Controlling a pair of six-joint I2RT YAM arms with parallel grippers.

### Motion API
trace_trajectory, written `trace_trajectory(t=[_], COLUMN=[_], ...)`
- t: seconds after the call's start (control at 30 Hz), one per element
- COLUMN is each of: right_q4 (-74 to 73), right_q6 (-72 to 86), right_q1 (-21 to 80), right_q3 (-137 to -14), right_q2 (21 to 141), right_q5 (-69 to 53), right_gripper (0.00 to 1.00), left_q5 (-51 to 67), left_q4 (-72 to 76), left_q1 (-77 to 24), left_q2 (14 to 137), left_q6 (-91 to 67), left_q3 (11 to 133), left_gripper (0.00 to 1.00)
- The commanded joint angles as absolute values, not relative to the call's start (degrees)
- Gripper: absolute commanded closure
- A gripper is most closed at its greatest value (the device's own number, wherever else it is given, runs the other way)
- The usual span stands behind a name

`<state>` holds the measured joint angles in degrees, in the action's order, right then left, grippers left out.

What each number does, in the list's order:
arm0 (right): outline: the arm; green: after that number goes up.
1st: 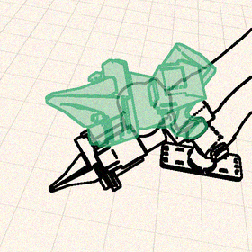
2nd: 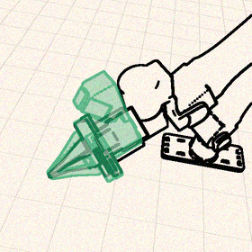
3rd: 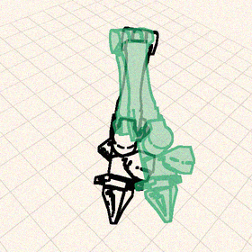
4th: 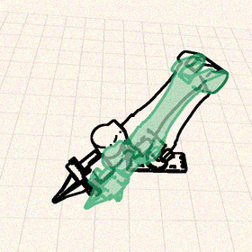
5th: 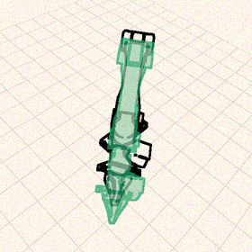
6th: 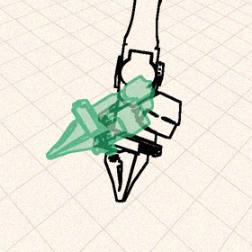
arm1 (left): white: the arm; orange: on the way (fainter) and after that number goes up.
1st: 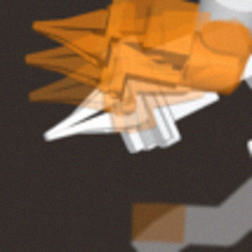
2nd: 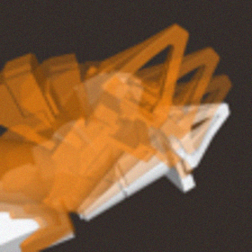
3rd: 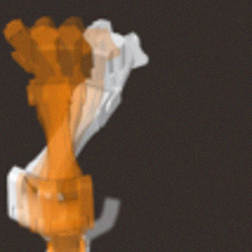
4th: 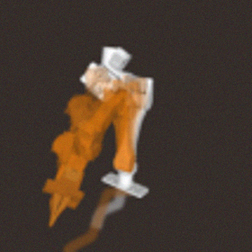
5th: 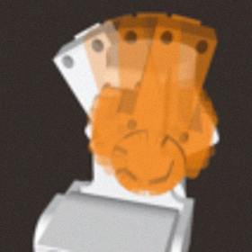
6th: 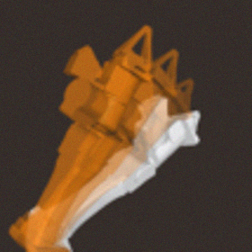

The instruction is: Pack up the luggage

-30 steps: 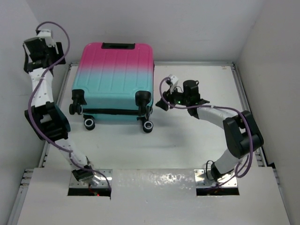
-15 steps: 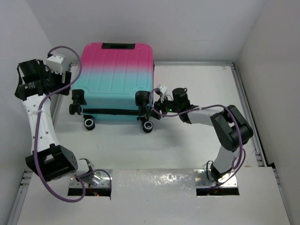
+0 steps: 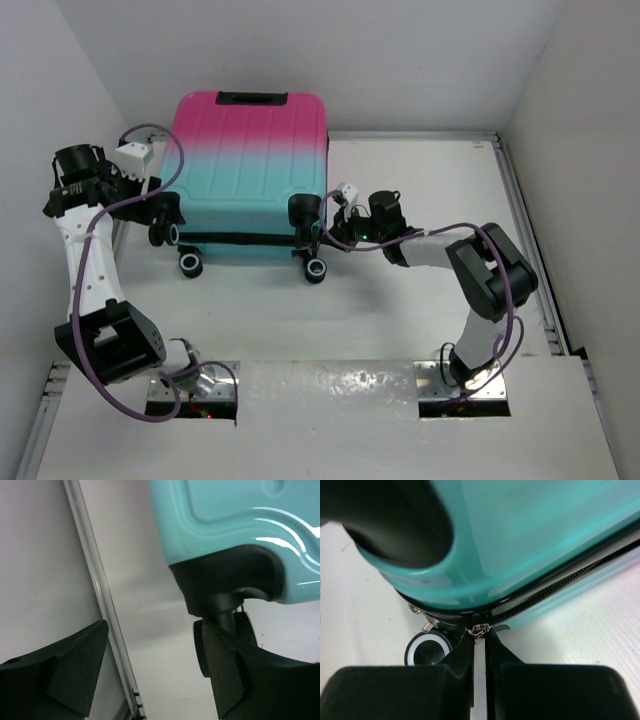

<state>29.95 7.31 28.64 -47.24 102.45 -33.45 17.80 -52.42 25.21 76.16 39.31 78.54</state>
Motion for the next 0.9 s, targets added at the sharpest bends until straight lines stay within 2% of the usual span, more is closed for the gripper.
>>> trace_trajectory(t=[0.0, 0.17, 0.37, 0.73, 0.77, 0.8, 0.83, 0.87], right_q4=[45.62, 43.58, 39.55, 38.24, 37.28, 35.79, 32.55, 31.3], right_q6=[7.66, 2.1, -2.9, -4.21, -4.74, -4.22, -3.26, -2.29], right_q1=[29.96, 35.94, 40.6, 42.8, 42.72, 42.28, 41.67, 39.31], right_q3=[-45.71, -41.4, -44.29, -45.0, -44.48, -43.86, -42.47, -41.41], right_q2=[99.15, 94.48, 95.54, 95.63, 94.93, 92.75, 91.33, 89.67], right_q5=[-29.1, -29.79, -28.83, -26.37, -25.85, -24.97, -24.0, -23.39], right_gripper=[1.0, 1.0, 1.0, 1.0, 0.96, 0.66, 0.53, 0.46], left_q5=[20.74, 21.79, 26.27, 27.69, 27.51, 27.34, 26.99, 26.11], left_q4=[-53.62, -49.5, -48.25, -49.3, -49.22, -49.22, -48.87, -48.69], left_q1=[25.22, 25.22, 25.14, 25.14, 25.14, 25.22, 25.14, 25.22], left_q2=[74.18, 73.92, 74.09, 73.48, 73.39, 73.39, 73.3, 73.3], left_q6=[40.96, 39.29, 38.41, 39.64, 39.81, 39.99, 39.9, 39.64], left_q3=[76.21, 70.94, 69.61, 69.87, 69.96, 70.22, 70.4, 70.75], left_gripper=[0.27, 0.27, 0.28, 0.28, 0.29, 0.28, 0.27, 0.26])
